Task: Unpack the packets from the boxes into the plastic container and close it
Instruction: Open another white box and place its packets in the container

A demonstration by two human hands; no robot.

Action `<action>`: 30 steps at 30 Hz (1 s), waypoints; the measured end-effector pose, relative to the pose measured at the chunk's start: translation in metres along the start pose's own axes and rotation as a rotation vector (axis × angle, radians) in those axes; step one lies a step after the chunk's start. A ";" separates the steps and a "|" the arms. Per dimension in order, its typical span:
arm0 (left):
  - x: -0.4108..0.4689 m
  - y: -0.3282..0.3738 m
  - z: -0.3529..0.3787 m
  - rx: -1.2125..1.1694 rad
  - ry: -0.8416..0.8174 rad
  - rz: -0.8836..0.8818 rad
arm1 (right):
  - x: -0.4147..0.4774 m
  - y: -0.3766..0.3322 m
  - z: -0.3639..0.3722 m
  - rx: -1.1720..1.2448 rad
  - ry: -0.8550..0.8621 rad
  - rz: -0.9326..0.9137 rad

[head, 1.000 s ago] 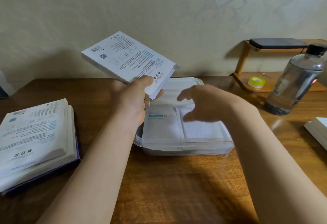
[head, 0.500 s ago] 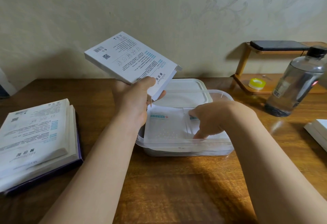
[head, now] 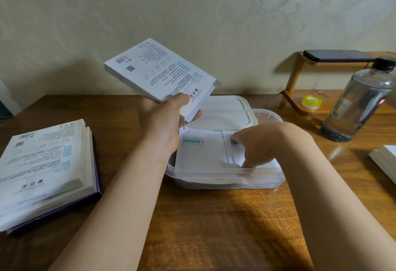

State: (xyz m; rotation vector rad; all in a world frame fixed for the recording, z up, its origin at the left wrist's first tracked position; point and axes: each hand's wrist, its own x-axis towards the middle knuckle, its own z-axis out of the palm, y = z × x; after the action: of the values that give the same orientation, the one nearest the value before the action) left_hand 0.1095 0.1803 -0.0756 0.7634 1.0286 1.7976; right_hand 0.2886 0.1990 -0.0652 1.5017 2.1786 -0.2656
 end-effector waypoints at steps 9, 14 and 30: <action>0.002 -0.001 0.000 0.001 -0.005 -0.005 | 0.000 -0.014 -0.004 0.005 -0.035 -0.144; 0.002 -0.001 -0.001 -0.002 -0.010 -0.002 | 0.004 -0.015 -0.001 0.023 -0.018 -0.155; 0.000 -0.001 0.002 0.018 -0.008 0.008 | 0.014 -0.053 0.008 0.183 0.110 -0.367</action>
State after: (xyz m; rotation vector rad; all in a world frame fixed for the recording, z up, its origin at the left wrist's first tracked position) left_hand 0.1115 0.1807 -0.0758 0.7860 1.0392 1.7933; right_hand 0.2384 0.1871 -0.0848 1.2205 2.5726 -0.5264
